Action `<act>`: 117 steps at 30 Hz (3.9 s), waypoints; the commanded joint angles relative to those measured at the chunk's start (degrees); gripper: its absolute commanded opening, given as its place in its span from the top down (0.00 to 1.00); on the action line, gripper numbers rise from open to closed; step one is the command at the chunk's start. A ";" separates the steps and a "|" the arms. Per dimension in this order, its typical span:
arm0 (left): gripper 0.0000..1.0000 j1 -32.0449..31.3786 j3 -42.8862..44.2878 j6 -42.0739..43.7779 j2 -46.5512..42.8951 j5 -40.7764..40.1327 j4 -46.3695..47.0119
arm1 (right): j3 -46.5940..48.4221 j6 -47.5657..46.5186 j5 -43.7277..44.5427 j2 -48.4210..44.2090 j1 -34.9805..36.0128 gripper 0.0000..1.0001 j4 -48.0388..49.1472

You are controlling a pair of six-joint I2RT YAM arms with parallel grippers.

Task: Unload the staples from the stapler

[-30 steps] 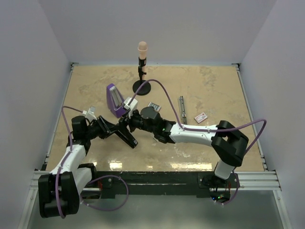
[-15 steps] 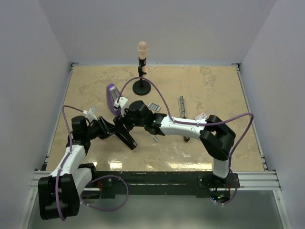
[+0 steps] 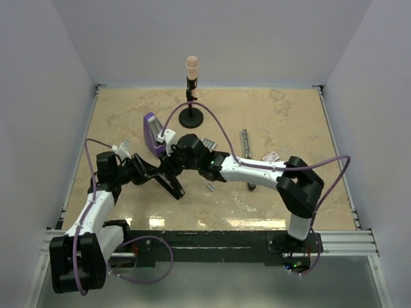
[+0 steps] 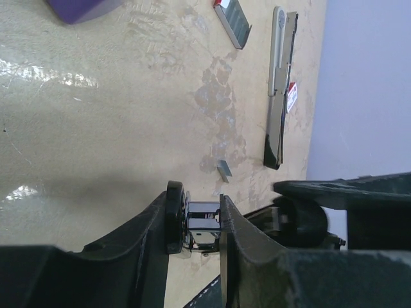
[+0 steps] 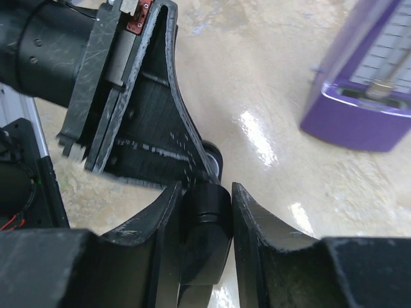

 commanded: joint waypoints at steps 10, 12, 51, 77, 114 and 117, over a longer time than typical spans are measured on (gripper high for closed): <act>1.00 4.34 4.24 -7.11 1.00 -3.15 1.27 | -23.72 6.00 7.10 -23.63 -3.19 0.86 -2.37; 1.00 5.49 4.42 -7.81 0.21 -2.97 1.00 | -28.38 7.75 7.46 -27.85 -3.10 0.84 -2.37; 1.00 6.20 0.56 -13.51 -9.28 21.72 17.87 | -28.40 13.56 -34.00 -23.92 -9.69 0.08 12.65; 1.00 5.50 -2.17 -17.31 -8.67 23.57 28.08 | -29.80 36.41 -47.38 -9.40 -11.19 0.28 51.15; 0.00 5.50 4.51 3.09 -4.80 11.80 8.12 | -28.14 11.99 2.16 -26.89 -17.25 1.00 -0.86; 0.00 5.50 5.47 4.75 -4.97 9.51 5.32 | -26.47 9.09 12.27 -27.60 -15.94 1.00 -7.19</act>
